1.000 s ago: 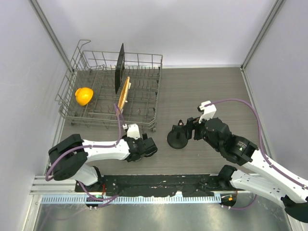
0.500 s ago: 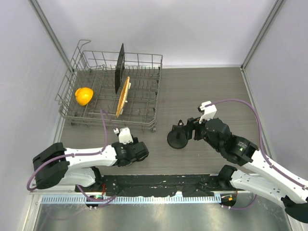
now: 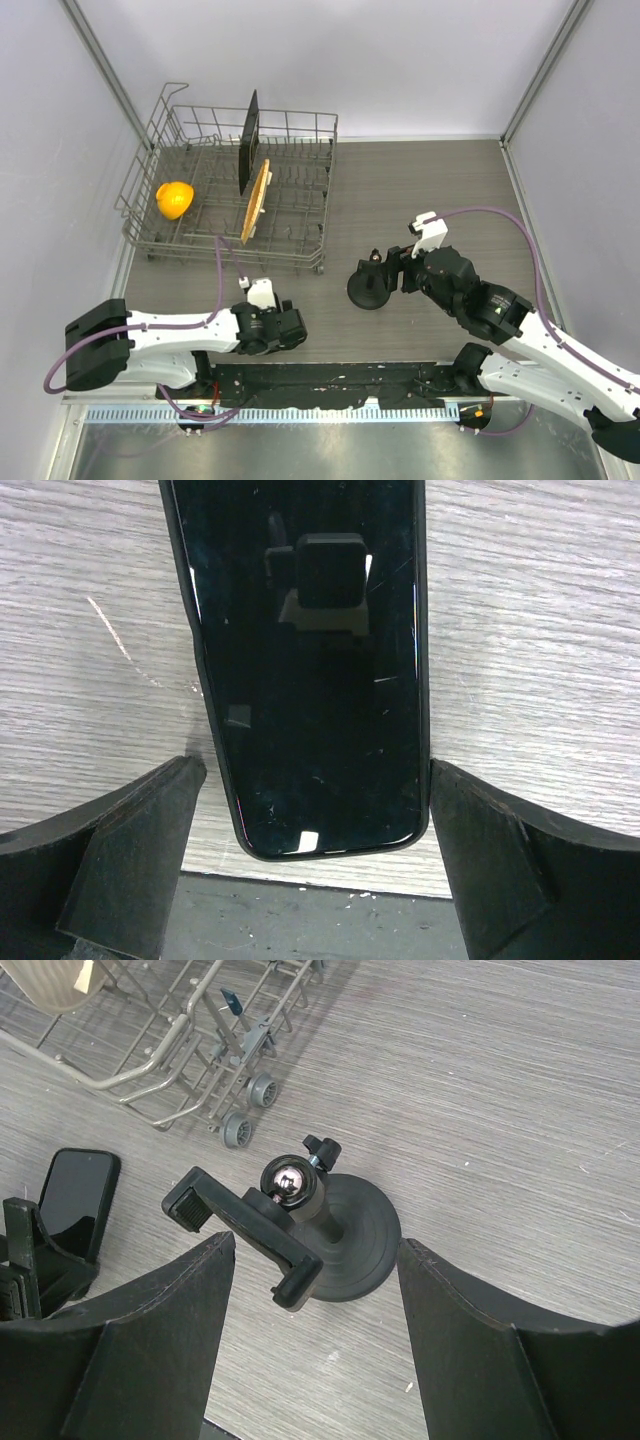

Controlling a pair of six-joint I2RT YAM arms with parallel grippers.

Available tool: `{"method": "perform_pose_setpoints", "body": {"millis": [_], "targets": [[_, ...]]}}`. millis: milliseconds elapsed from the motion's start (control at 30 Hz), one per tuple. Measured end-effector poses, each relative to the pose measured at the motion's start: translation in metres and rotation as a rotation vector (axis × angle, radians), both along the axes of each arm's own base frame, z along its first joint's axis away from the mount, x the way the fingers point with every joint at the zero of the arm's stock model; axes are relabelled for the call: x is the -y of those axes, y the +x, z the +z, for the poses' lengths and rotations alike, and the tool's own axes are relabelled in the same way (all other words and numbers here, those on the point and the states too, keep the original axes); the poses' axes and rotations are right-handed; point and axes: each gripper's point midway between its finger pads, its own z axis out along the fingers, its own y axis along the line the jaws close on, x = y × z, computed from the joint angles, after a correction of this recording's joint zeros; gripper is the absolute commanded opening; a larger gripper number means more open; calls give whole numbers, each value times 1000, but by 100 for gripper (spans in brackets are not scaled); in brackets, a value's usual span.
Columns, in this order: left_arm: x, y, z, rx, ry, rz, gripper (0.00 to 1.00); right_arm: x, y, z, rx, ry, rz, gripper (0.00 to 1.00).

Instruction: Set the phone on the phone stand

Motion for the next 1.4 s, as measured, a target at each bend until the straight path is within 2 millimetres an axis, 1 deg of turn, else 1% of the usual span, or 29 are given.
{"method": "perform_pose_setpoints", "body": {"millis": [167,400,633,833,1033,1067,1133,1167,1233,1267,1400], "targets": [[-3,3,-1,-35,-5,28,100,0,0,0,1,0,0,72],[-11,21,1,-27,-20,111,100,-1,-1,-1,-7,8,2,72],[-12,39,1,2,-33,131,100,0,-3,3,2,24,5,71],[-13,43,-3,-7,28,120,100,0,-4,6,9,33,10,71],[-13,43,-4,-13,39,126,94,-3,0,0,-10,-16,18,71],[-13,43,-4,-12,38,126,92,-4,1,0,-14,-26,19,71],[-13,44,-4,-8,38,127,91,-5,2,2,-15,-31,20,71],[-13,44,-4,-8,38,126,88,-5,2,3,-14,-31,20,71],[-13,44,-4,-5,39,125,78,-5,2,7,-8,-22,20,71],[-13,45,-4,-4,41,123,72,-5,2,9,-4,-17,20,71],[-11,46,-5,-1,47,114,59,-3,0,16,12,4,17,71]]}}
